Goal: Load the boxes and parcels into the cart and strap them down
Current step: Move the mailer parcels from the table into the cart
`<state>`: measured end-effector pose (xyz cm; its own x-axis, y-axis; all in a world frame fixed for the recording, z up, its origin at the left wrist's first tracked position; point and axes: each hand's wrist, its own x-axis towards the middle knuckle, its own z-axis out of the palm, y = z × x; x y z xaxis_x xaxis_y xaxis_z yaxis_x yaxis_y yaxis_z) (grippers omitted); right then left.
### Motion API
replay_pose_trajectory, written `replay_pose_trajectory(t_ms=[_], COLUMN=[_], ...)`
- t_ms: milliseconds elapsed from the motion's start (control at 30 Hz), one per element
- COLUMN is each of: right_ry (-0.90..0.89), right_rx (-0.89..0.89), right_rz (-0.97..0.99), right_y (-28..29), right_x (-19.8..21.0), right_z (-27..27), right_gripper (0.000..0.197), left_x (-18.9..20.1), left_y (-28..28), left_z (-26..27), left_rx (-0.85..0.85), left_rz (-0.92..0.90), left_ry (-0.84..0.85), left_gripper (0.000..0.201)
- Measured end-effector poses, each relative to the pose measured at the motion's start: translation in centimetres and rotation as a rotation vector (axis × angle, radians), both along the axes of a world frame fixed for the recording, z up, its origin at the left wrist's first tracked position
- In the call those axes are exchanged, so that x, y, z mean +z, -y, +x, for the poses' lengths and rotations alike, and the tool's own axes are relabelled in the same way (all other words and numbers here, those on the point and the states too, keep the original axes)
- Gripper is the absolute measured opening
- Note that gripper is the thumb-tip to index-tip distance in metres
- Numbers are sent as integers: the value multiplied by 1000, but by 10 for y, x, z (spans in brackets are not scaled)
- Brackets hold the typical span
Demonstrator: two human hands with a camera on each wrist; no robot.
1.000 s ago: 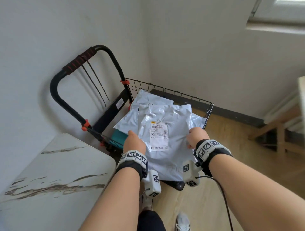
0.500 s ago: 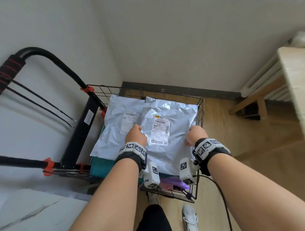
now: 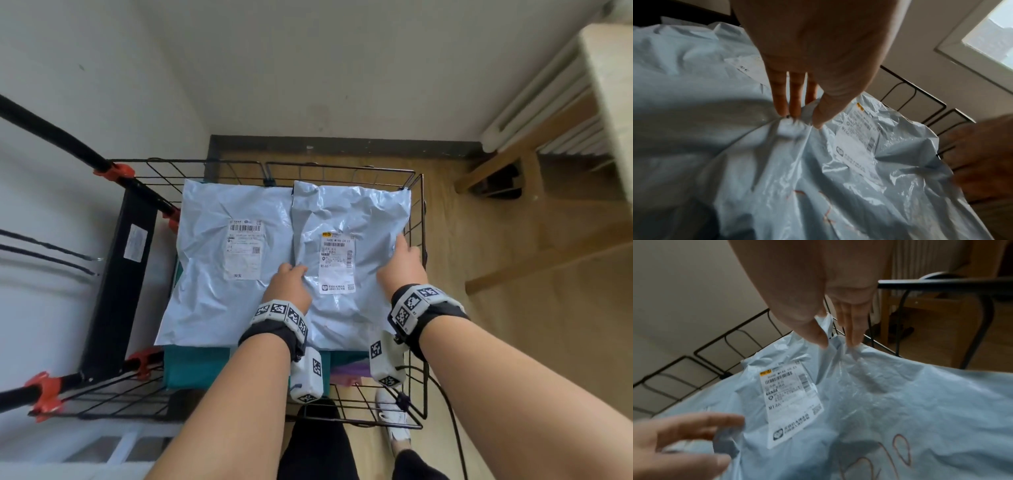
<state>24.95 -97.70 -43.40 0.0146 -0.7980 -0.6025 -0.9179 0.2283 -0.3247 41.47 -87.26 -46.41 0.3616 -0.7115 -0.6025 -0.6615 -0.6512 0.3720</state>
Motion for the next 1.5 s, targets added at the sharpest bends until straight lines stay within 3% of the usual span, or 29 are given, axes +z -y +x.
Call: replay_pose_trajectory(t_ms=[167,367,567,800,1033,1500], right_ry=[32,-178,-244,-155,-28,73], right_rx=[296,608,601,513,445,772], right_rz=[-301,-115,21,-25,-50,-242], right_y=[-7,-15,-14,-13,-20,-90], right_x=[-18,-58,-63,-34,13,109], right_z=[2,-5,-12,-11,-24,-67], right_gripper=[60,78,77,71,55,45], left_x=[-13,-27,-31,-19,28,125], left_y=[1,6,14,-7,-30,-150], left_z=[4,-1,-4,-10,-35,-124], left_rx=[-135,-367,-463,-319,-52,344], left_rz=[-55,145,171,90,27,-113], left_ry=[186,269,320,277,268,459], left_gripper=[65,86,86,74,59,56])
